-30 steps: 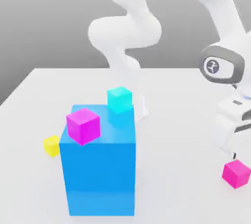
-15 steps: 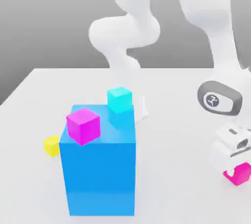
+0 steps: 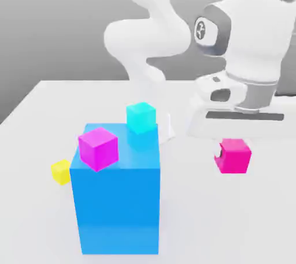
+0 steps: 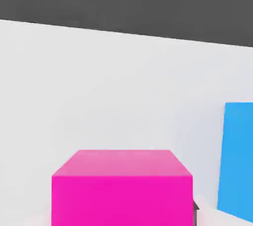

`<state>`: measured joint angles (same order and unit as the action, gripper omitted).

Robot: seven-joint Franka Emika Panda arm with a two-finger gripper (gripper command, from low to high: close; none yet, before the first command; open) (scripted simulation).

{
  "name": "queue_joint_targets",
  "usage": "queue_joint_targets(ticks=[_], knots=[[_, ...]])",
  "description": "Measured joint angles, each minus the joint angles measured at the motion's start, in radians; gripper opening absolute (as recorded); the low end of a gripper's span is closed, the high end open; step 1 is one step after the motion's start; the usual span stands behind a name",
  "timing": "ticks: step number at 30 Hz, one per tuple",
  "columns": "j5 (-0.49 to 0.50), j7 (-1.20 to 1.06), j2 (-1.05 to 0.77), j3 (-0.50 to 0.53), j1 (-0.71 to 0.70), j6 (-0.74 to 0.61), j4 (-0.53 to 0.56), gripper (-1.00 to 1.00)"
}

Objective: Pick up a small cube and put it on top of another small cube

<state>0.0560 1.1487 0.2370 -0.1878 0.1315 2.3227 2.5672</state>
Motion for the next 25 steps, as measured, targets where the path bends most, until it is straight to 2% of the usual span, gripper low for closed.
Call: queue_joint_targets(ticks=[13, 17, 18, 25], knots=[[-0.059, 0.031, 0.461, 0.176, -0.166, -0.377, 0.077, -1.00], [-0.065, 0.032, 0.448, 0.183, -0.180, -0.263, 0.177, -1.00], [-0.066, 0.031, 0.440, 0.182, -0.182, -0.232, 0.199, 1.00], [-0.063, 0.032, 0.440, 0.181, -0.184, -0.232, 0.200, 1.00]])
